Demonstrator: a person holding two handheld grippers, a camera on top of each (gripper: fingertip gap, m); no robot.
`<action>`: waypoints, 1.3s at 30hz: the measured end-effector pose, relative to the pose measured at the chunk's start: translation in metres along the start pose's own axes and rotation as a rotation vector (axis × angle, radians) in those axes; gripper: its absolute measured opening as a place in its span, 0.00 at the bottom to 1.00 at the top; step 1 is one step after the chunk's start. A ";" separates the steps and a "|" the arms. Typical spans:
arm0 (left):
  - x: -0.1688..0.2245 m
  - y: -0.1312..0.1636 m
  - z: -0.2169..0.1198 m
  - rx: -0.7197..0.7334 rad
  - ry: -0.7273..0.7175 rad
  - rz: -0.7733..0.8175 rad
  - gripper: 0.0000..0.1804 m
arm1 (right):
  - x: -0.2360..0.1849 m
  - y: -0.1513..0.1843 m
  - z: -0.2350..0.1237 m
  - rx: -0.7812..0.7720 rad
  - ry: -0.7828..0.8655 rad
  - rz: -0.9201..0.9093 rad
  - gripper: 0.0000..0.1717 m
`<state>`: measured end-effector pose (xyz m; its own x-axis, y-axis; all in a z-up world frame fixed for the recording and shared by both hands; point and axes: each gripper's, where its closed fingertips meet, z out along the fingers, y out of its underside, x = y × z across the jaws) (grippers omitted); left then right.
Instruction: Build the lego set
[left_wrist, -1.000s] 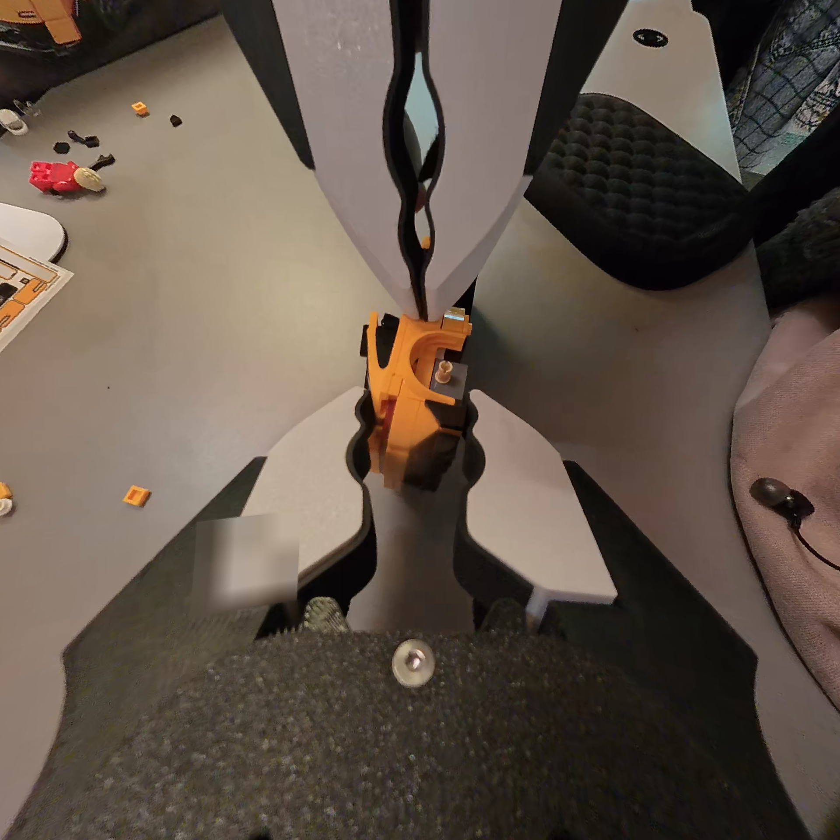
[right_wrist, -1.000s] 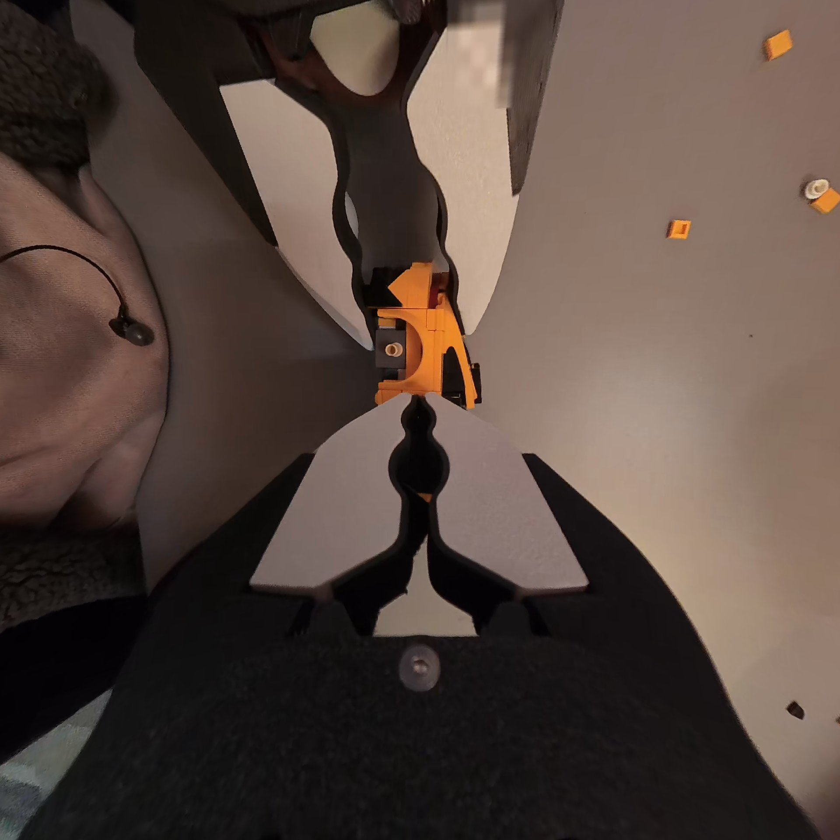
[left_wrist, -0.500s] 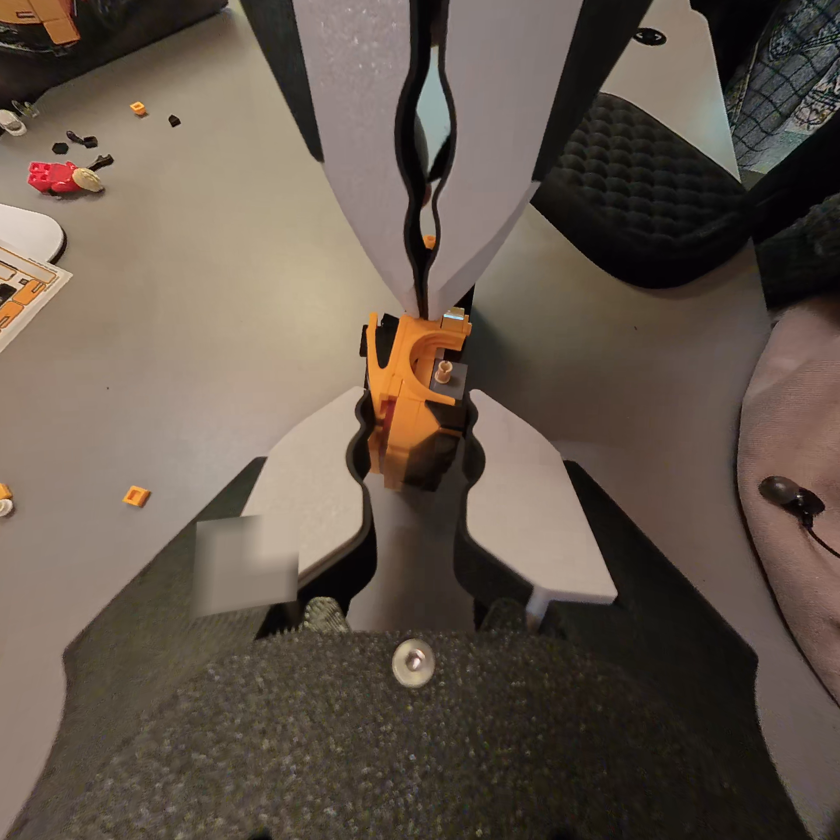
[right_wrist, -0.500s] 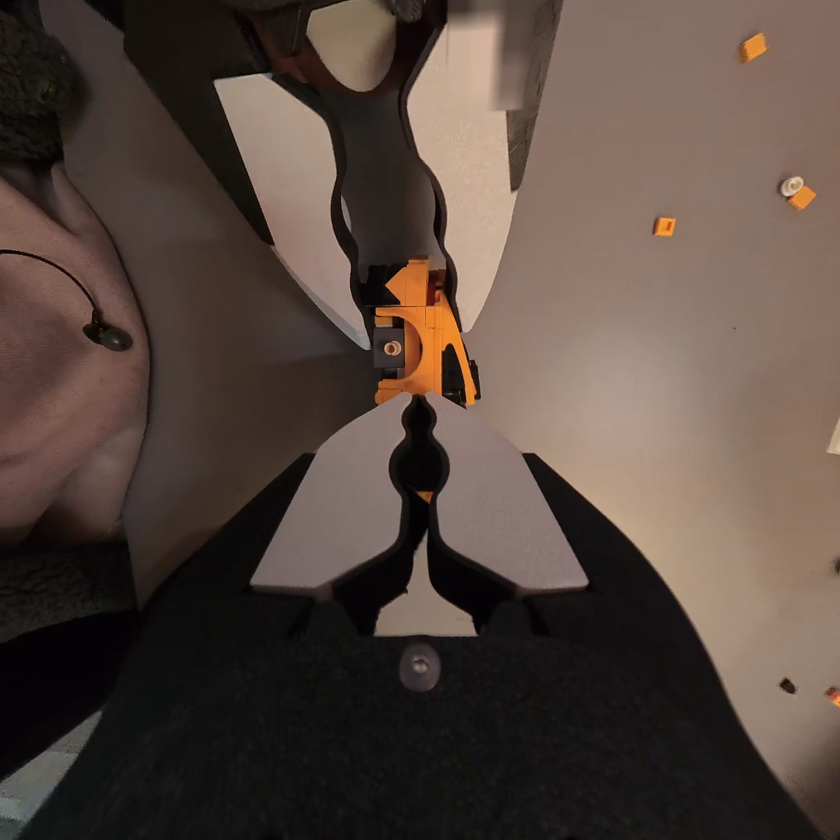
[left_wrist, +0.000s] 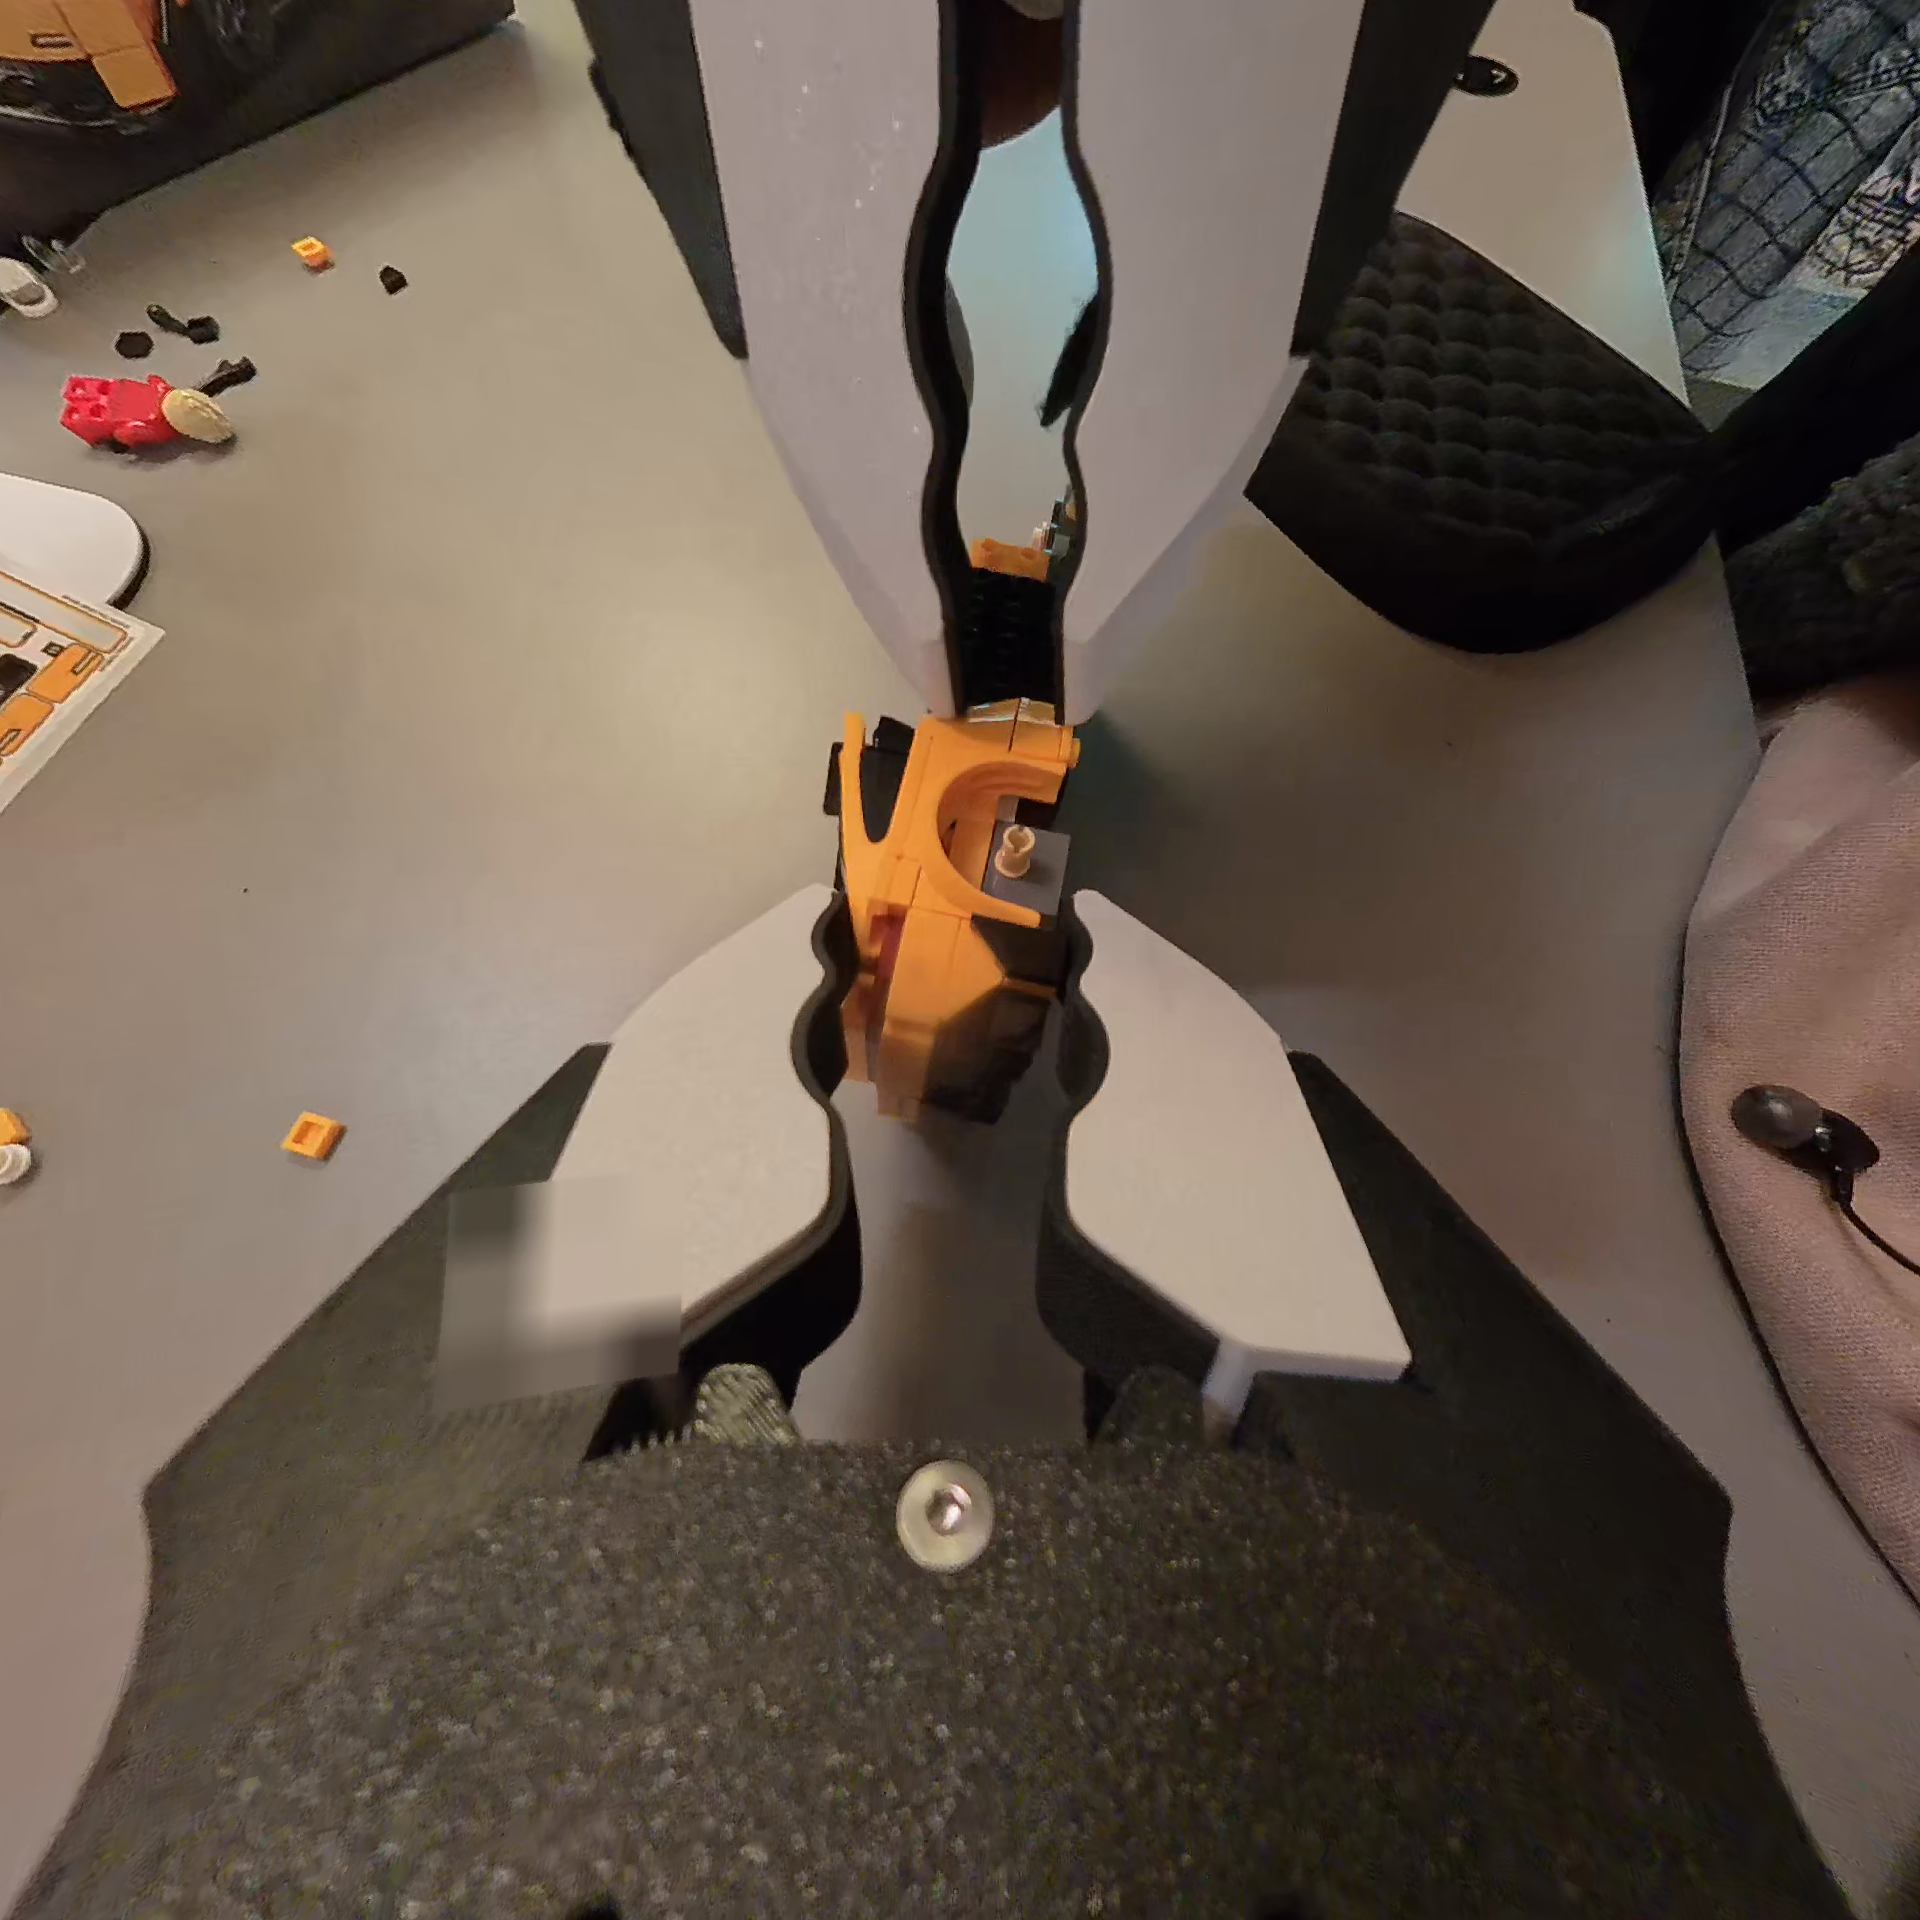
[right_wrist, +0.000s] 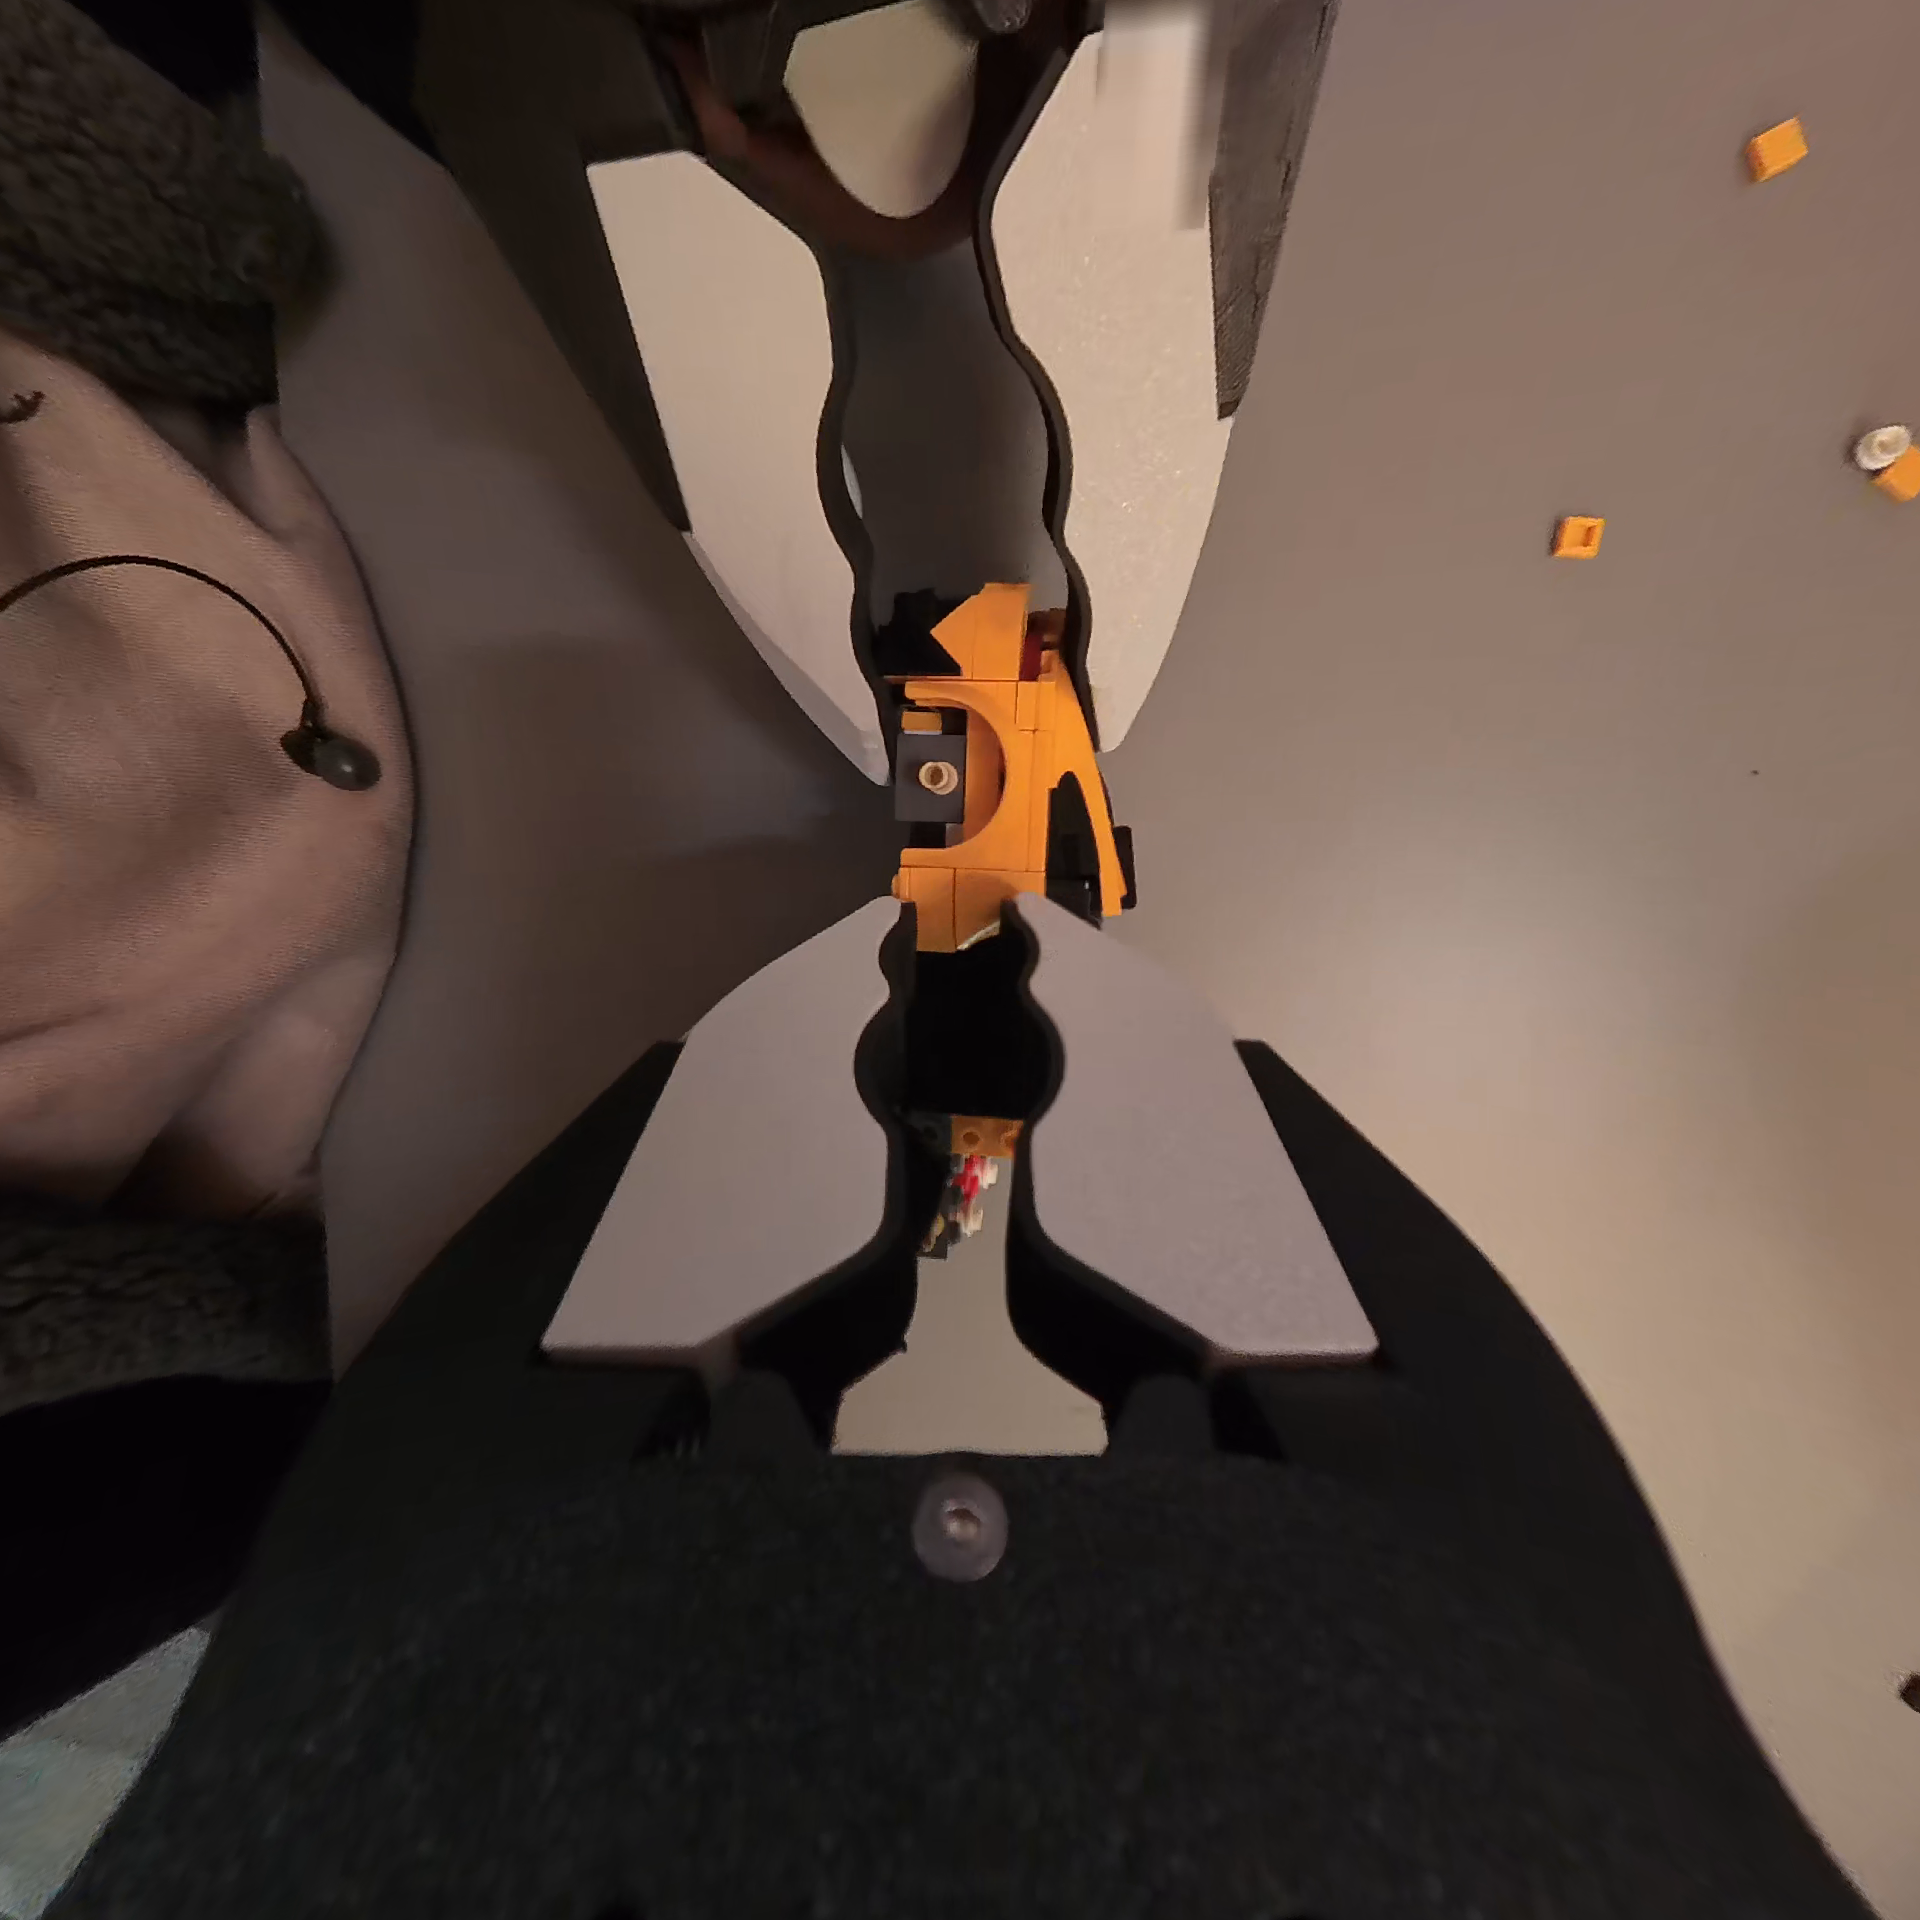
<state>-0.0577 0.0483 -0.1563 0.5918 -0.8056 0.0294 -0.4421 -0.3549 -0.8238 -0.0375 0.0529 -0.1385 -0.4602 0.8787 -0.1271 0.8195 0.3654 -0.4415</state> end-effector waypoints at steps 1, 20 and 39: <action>0.000 0.000 0.000 0.000 0.000 0.000 0.21 | 0.000 0.000 0.000 -0.006 -0.004 -0.005 0.08; 0.001 -0.001 0.001 -0.003 -0.007 -0.006 0.20 | 0.005 -0.001 0.001 -0.143 0.053 -0.099 0.00; 0.002 -0.001 0.002 -0.007 -0.015 -0.005 0.21 | 0.003 0.001 0.001 -0.071 0.065 -0.022 0.06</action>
<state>-0.0553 0.0480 -0.1566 0.6042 -0.7964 0.0249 -0.4437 -0.3622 -0.8197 -0.0377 0.0555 -0.1400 -0.4574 0.8873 -0.0587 0.8326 0.4041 -0.3788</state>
